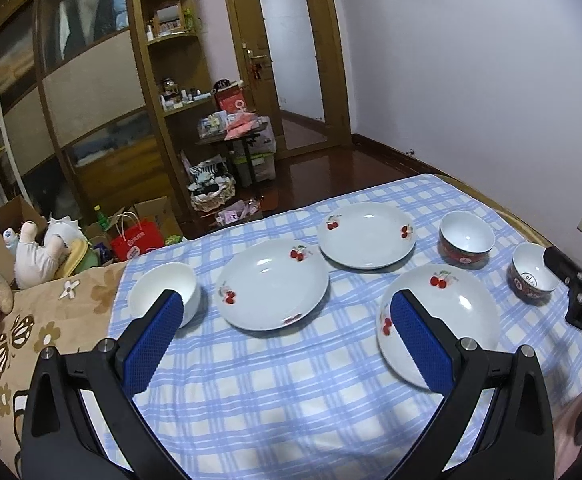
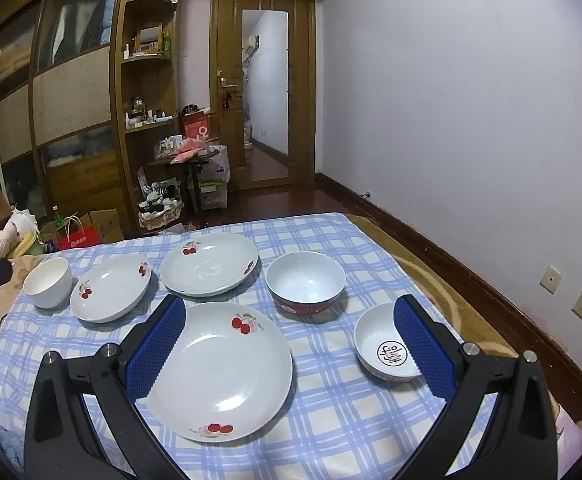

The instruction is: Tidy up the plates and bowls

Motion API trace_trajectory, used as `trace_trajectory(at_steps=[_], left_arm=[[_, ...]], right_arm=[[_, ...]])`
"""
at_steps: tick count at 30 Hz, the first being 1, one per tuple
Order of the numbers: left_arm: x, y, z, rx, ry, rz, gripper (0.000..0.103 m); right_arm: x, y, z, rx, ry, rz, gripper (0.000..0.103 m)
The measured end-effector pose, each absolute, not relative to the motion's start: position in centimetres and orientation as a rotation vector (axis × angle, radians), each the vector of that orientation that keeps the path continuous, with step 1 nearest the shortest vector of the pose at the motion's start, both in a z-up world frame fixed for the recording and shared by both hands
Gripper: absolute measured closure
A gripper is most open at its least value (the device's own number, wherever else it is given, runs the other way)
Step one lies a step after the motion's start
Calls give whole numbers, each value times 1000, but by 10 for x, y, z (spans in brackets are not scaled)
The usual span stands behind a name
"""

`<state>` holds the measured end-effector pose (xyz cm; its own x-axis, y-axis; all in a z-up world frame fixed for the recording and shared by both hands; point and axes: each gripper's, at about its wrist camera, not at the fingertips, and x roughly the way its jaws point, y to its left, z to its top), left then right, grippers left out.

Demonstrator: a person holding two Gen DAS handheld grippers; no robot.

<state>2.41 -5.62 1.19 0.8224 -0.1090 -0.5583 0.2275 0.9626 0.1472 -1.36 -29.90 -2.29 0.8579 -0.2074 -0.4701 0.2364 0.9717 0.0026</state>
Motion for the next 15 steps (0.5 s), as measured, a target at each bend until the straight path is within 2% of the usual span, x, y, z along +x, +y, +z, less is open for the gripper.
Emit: trace_trajectory(at_steps=[15], left_arm=[[93, -104, -6, 231, 679, -220, 1]], right_arm=[[33, -310, -20, 125, 561, -241, 0]])
